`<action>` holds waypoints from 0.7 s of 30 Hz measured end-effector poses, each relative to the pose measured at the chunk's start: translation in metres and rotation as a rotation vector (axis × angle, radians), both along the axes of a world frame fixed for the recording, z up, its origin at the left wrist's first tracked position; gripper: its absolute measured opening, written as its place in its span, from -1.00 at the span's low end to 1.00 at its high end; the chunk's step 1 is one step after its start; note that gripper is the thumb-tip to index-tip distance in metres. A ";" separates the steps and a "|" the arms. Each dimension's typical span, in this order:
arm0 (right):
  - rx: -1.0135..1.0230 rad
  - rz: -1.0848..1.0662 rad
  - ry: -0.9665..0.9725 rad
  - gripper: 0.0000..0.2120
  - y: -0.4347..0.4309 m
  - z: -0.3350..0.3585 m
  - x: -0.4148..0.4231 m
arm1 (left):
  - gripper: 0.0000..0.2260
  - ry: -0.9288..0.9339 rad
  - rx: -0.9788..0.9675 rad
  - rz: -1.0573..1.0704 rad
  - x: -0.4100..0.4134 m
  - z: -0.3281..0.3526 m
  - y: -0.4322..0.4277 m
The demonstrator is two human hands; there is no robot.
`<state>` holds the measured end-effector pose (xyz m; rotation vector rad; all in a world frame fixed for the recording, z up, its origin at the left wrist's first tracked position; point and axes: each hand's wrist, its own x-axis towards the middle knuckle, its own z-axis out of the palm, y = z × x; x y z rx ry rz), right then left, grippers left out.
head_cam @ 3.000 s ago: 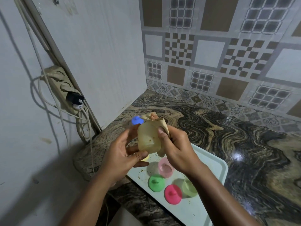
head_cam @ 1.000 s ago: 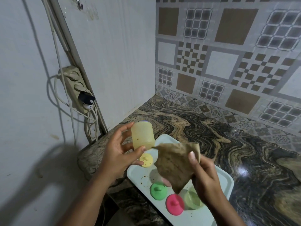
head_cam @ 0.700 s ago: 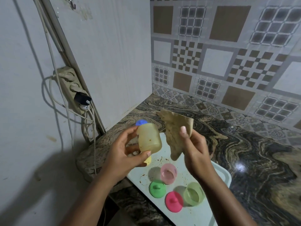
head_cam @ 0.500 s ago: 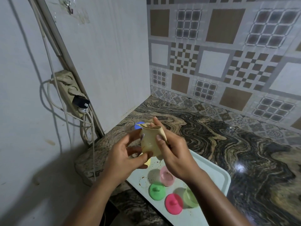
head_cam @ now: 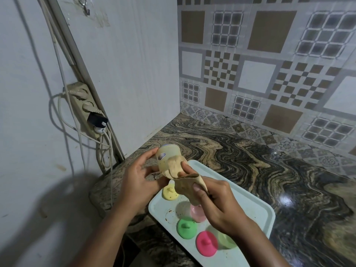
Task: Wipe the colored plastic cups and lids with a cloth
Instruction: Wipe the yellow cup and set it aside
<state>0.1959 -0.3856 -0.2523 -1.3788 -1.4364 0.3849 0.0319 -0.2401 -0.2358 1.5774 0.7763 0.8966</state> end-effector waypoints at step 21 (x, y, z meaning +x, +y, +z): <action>0.046 -0.087 0.201 -0.67 0.030 0.036 -0.004 | -0.32 -0.038 -0.090 -0.188 -0.001 0.007 -0.018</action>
